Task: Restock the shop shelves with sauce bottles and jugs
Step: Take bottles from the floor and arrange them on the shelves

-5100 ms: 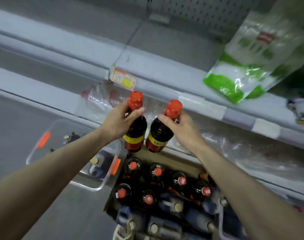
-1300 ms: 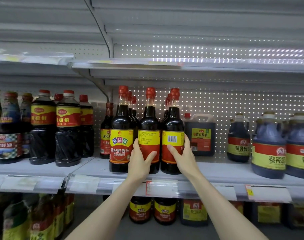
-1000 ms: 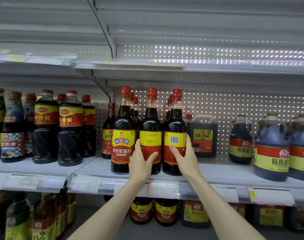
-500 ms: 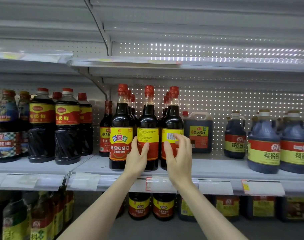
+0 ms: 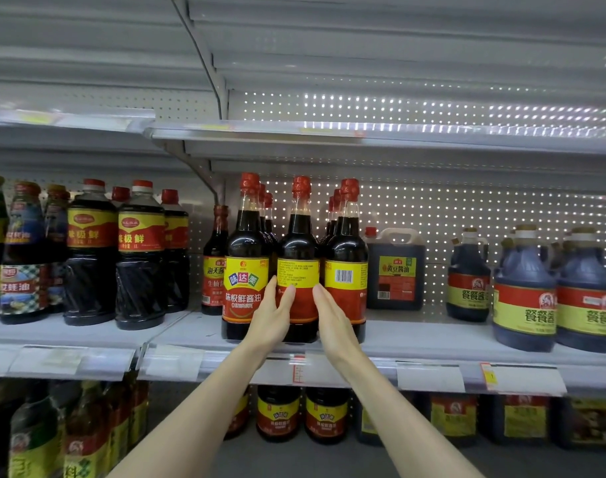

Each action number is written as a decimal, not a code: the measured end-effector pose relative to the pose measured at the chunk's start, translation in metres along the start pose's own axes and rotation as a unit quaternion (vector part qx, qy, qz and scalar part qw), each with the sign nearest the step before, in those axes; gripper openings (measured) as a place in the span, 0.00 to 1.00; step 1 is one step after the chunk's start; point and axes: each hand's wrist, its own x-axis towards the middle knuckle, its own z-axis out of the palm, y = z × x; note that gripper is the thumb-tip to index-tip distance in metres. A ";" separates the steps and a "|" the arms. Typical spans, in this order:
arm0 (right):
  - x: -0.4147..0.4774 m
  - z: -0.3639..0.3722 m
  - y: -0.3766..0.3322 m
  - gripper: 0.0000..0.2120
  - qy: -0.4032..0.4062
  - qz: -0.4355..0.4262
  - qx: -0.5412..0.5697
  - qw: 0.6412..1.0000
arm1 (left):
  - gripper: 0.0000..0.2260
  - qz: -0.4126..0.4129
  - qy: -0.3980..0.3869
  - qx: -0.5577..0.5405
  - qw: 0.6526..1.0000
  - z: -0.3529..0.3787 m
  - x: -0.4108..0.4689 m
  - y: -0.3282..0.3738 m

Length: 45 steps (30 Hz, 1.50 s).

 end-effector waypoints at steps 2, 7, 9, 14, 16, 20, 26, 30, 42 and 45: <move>0.003 0.001 -0.002 0.24 -0.007 0.019 -0.002 1.000 | 0.26 -0.003 0.010 -0.007 1.000 0.003 -0.005 0.006; 0.008 0.003 -0.001 0.28 0.005 0.035 -0.006 0.999 | 0.26 0.015 0.031 0.029 0.999 0.008 -0.023 0.013; 0.007 0.003 0.002 0.27 0.013 0.029 0.004 1.000 | 0.26 0.005 0.016 0.023 1.000 0.005 -0.022 0.014; 0.002 0.000 0.002 0.25 0.013 0.015 0.002 1.000 | 0.28 -0.023 -0.004 0.018 1.000 -0.004 -0.016 0.015; 0.003 -0.002 0.001 0.26 0.019 0.015 0.002 1.000 | 0.27 -0.019 0.006 0.034 0.999 -0.003 -0.020 0.016; 0.011 0.003 -0.002 0.35 0.012 0.033 0.019 0.999 | 0.24 0.007 0.027 0.070 0.997 0.002 -0.033 0.022; 0.007 0.008 0.000 0.28 0.024 0.026 0.023 0.999 | 0.24 -0.002 0.009 0.054 0.998 0.003 -0.033 0.023; 0.002 0.001 -0.003 0.27 0.018 0.031 0.029 0.999 | 0.26 -0.026 0.012 0.032 0.999 -0.003 -0.025 0.015; -0.002 0.000 -0.007 0.25 -0.010 0.053 0.029 0.998 | 0.24 -0.021 0.029 0.036 0.999 0.007 -0.032 0.020; -0.005 -0.006 -0.007 0.24 -0.011 0.046 0.041 0.998 | 0.24 -0.034 0.035 0.025 0.998 0.002 -0.027 0.017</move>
